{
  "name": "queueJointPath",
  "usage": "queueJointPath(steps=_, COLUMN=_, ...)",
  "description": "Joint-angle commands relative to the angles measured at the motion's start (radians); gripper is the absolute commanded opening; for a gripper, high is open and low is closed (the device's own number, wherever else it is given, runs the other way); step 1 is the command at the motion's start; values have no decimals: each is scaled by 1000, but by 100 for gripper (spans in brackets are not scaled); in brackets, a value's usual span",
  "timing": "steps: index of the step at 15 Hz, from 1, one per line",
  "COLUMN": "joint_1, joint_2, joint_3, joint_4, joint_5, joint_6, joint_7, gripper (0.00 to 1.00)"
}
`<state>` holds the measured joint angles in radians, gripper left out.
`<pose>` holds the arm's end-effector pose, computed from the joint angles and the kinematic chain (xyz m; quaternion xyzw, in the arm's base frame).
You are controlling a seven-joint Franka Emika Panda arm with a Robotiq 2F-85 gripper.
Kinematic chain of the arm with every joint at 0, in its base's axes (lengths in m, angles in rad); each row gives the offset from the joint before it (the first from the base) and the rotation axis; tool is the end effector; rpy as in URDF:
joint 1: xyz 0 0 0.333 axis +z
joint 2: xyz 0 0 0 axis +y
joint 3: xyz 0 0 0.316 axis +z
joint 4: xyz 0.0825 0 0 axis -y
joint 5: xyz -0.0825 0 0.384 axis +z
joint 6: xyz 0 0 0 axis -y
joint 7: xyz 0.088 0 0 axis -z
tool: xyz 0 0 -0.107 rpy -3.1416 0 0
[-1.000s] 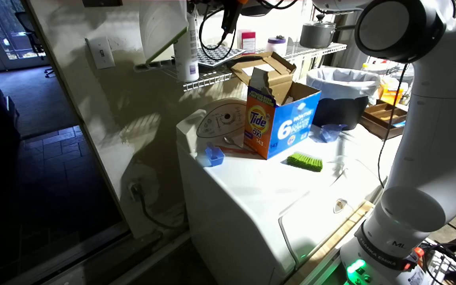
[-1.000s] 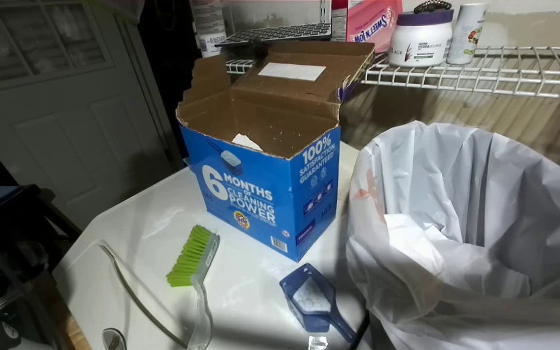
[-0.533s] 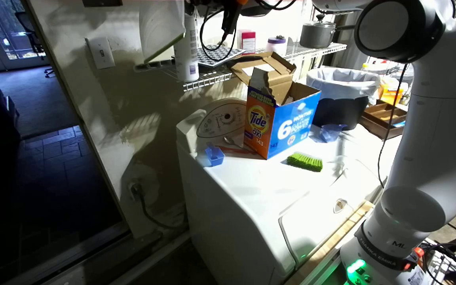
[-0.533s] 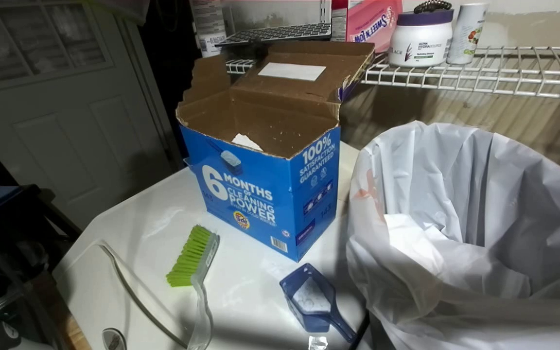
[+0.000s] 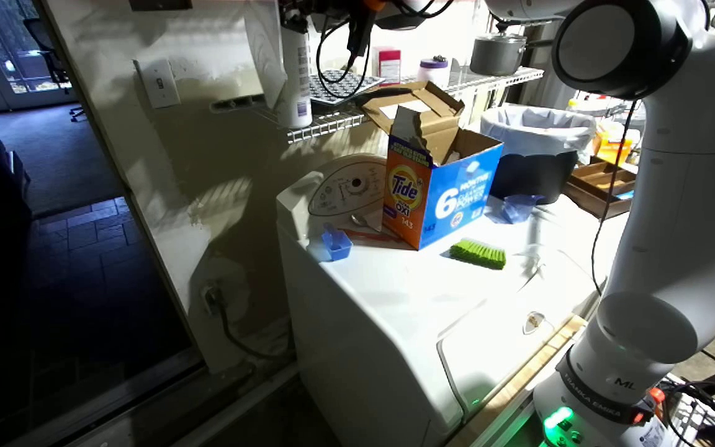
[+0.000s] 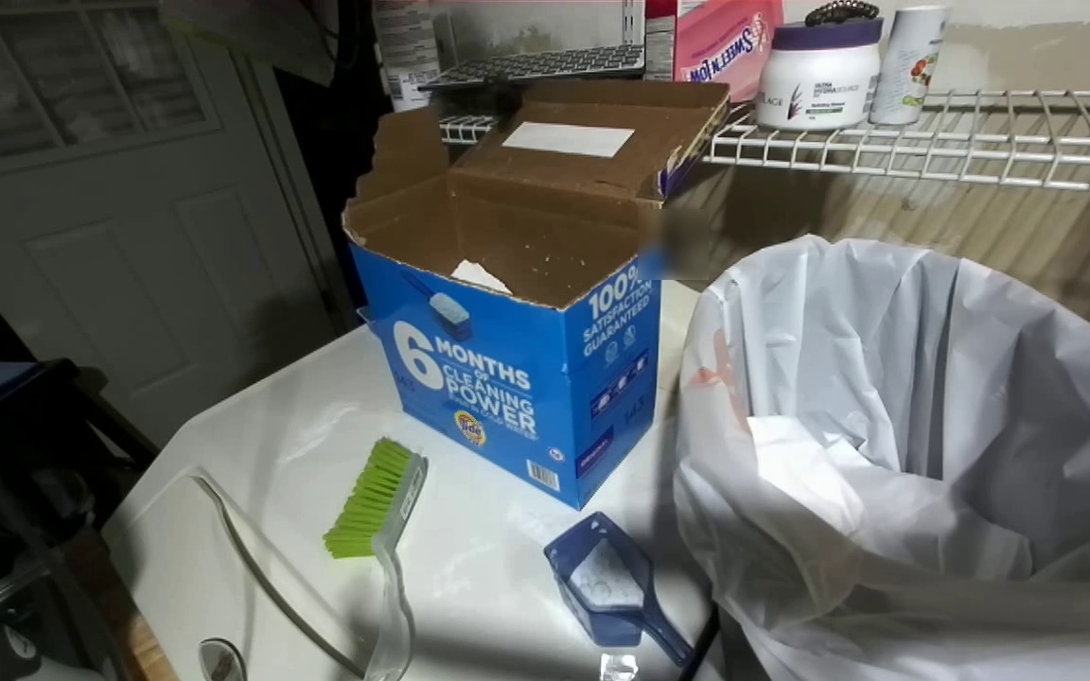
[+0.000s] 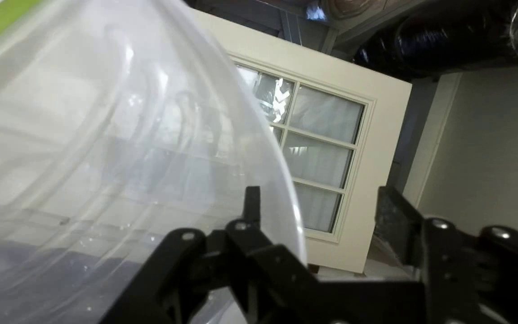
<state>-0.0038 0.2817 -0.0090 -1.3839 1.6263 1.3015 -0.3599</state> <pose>0.6155 0.1195 0.6607 -0.6557 -0.1792 -0.0115 0.7334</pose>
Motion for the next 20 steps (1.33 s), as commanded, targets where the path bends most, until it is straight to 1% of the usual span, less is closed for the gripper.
queueJointPath(steps=1, joint_1=-7, joint_2=5, joint_3=5, joint_4=33, joint_5=-21, joint_6=13, joint_7=38, gripper=98)
queueJointPath(steps=2, joint_1=-7, joint_2=2, joint_3=4, joint_4=31, joint_5=-23, joint_6=12, joint_7=38, gripper=100)
queueJointPath(steps=12, joint_1=-16, joint_2=-9, joint_3=-3, joint_4=28, joint_5=-39, joint_6=11, joint_7=30, gripper=100)
queueJointPath(steps=13, joint_1=-17, joint_2=-7, joint_3=-3, joint_4=29, joint_5=-38, joint_6=13, joint_7=26, gripper=80)
queueJointPath(steps=16, joint_1=-21, joint_2=-6, joint_3=-5, joint_4=31, joint_5=-49, joint_6=8, joint_7=27, gripper=59)
queueJointPath(steps=17, joint_1=-23, joint_2=-6, joint_3=-4, joint_4=31, joint_5=-54, joint_6=6, joint_7=27, gripper=51)
queueJointPath(steps=20, joint_1=-26, joint_2=-5, joint_3=-4, joint_4=31, joint_5=-63, joint_6=4, joint_7=28, gripper=31)
